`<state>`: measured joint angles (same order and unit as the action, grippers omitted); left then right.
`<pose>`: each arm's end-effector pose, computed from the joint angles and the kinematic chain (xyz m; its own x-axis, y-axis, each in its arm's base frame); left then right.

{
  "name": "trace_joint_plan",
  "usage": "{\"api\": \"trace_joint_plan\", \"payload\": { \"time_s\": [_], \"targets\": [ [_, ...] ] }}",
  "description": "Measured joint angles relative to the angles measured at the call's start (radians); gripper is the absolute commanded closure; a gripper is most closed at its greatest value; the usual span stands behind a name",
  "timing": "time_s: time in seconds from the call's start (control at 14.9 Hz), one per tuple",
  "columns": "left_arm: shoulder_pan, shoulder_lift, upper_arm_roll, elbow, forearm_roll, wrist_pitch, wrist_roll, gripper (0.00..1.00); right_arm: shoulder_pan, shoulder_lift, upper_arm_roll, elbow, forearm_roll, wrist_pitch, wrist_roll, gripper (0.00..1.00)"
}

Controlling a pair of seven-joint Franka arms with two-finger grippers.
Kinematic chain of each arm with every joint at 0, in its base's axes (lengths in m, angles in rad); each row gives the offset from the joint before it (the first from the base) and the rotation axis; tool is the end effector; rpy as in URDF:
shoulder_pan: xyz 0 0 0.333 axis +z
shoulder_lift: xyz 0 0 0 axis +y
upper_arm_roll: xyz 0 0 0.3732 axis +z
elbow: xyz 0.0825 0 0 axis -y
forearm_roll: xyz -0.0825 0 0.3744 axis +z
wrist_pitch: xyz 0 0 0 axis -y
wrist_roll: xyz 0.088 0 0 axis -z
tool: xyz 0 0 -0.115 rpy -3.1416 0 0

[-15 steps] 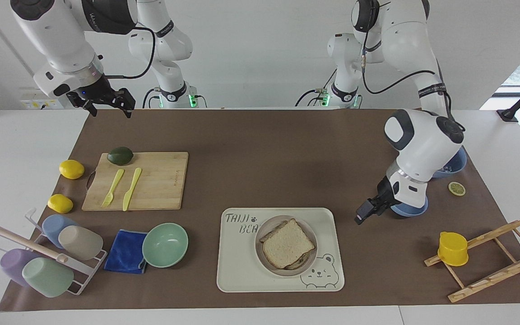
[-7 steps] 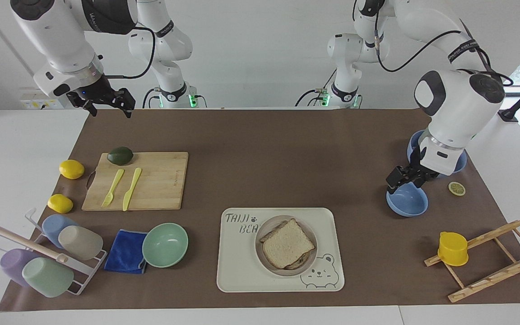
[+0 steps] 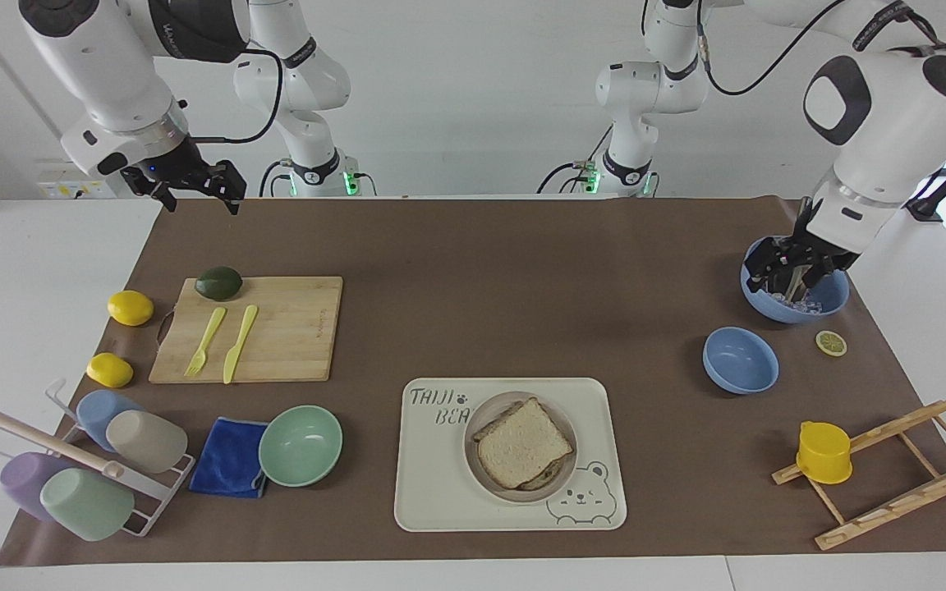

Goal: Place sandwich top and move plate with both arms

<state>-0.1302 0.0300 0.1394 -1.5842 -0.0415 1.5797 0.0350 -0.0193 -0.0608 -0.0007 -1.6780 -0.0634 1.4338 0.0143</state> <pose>0.5552 -0.0010 0.6520 0.9991 -0.0253 -0.0329 -0.0241 -0.9990 0.0385 0.5028 -0.0181 0.6467 0.9825 -0.0426 -0.1812 -0.0311 -0.9973 0.0659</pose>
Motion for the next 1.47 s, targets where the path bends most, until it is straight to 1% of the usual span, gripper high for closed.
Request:
{"api": "trace_joint_plan", "payload": {
  "time_s": [0.2,0.33,0.47,0.67,0.8,0.87,0.94,1.07,1.2,1.47],
  "targets": [
    [0.0,-0.035,-0.003,-0.002,0.0,-0.064,0.0,0.0,0.0,0.0,0.0,0.0,0.0,0.0,0.0,0.0],
    [-0.006,-0.042,-0.006,-0.005,0.0,-0.066,0.0,0.0,0.0,0.0,0.0,0.0,0.0,0.0,0.0,0.0],
    [-0.01,-0.044,-0.01,-0.02,0.0,-0.039,0.0,0.0,0.0,0.0,0.0,0.0,0.0,0.0,0.0,0.0],
    [-0.009,-0.07,-0.017,-0.101,0.002,0.032,0.002,0.0,0.0,0.0,0.0,0.0,0.0,0.0,0.0,0.0],
    [0.004,-0.083,-0.043,-0.135,0.008,0.027,0.003,0.0,0.0,0.0,0.0,0.0,0.0,0.0,0.0,0.0],
    [0.029,-0.085,-0.077,-0.138,0.011,0.014,0.003,0.0,0.0,0.0,0.0,0.0,0.0,0.0,0.0,0.0],
    [0.05,-0.085,-0.111,-0.133,0.015,0.006,0.003,0.0,0.0,0.0,0.0,0.0,0.0,0.0,0.0,0.0],
    [0.058,-0.085,-0.134,-0.104,0.024,-0.008,0.003,0.0,0.0,0.0,0.0,0.0,0.0,0.0,0.0,0.0],
    [0.058,-0.084,-0.131,-0.075,0.024,-0.01,0.003,0.0,0.0,0.0,0.0,0.0,0.0,0.0,0.0,0.0],
    [0.057,-0.075,-0.109,-0.079,0.024,-0.009,0.003,0.0,0.0,0.0,0.0,0.0,0.0,0.0,0.0,0.0]
  ]
}}
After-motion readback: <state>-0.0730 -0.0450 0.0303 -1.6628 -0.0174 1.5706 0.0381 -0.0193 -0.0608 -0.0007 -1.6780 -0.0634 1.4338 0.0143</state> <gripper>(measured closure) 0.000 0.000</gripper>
